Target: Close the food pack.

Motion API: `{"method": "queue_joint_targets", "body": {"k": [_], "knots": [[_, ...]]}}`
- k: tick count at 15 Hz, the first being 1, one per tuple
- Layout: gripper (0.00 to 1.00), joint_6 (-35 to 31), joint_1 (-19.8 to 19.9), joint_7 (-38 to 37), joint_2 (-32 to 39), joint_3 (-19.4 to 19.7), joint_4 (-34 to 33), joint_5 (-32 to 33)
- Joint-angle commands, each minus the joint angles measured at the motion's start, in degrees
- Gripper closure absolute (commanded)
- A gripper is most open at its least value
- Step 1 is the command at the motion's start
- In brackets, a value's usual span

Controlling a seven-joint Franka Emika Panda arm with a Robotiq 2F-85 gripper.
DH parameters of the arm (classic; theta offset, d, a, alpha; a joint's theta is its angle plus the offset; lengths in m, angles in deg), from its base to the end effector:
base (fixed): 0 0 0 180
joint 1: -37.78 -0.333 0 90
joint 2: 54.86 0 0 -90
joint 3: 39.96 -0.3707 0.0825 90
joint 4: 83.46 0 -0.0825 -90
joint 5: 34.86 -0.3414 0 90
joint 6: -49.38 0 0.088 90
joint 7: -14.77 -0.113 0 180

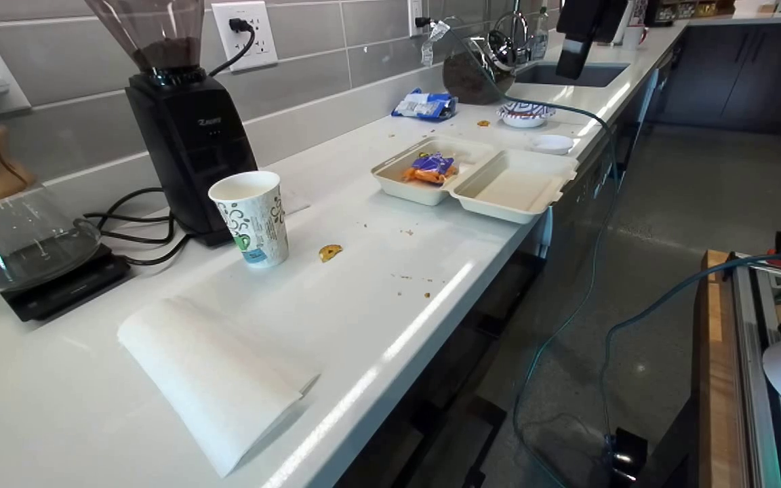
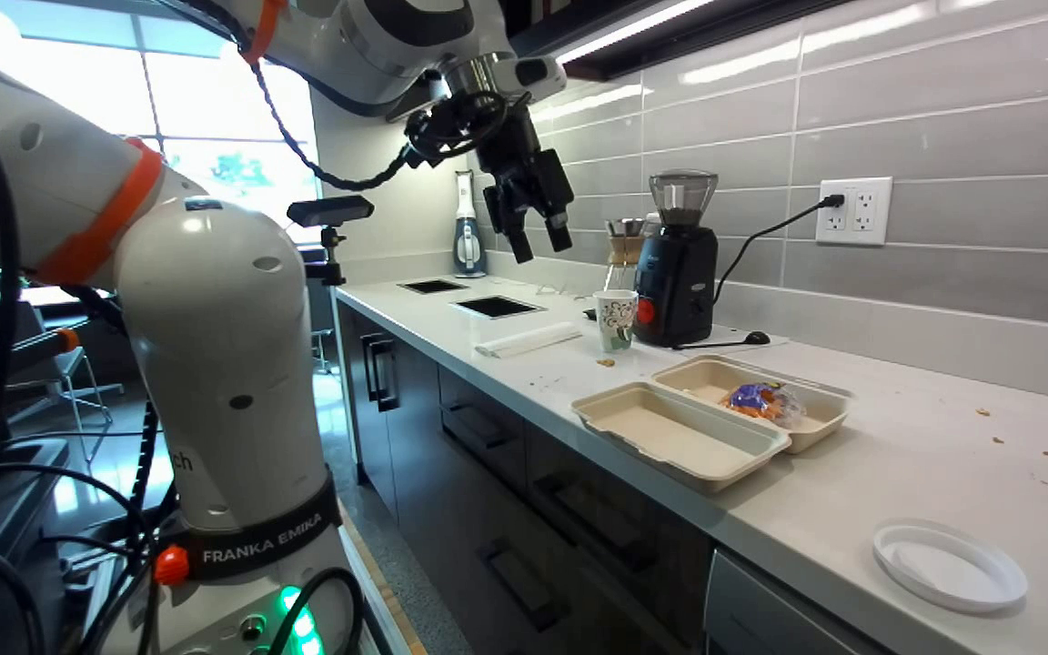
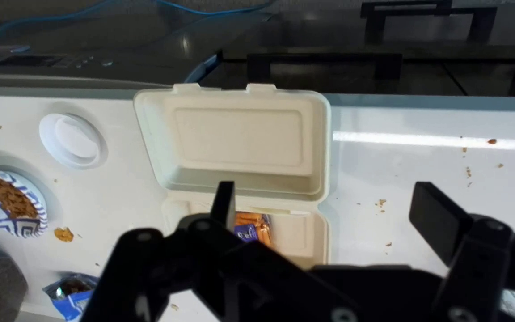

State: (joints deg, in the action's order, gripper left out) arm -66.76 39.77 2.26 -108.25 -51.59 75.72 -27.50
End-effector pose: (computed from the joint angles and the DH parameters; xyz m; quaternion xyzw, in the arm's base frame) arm 0.2088 0.0391 0.5088 0.9860 -0.0345 0.1033 0.1261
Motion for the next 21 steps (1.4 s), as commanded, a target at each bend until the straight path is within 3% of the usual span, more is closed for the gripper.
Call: {"method": "queue_joint_targets", "body": {"k": [1, 6, 10, 15, 21], "knots": [[0.00, 4.40, 2.75, -0.58, 2.32, 4.22, -0.14, 0.14], [0.00, 11.55, 3.76, 2.90, 4.58, 10.84, -0.18, -1.69], [0.00, 12.67, 3.48, 6.09, 6.77, 14.07, -0.17, -2.31], [0.00, 8.31, 3.02, 8.61, 10.21, 15.56, -0.30, -3.93], [0.00, -3.10, 3.34, 10.08, 13.75, 16.87, -0.41, -5.42]]}}
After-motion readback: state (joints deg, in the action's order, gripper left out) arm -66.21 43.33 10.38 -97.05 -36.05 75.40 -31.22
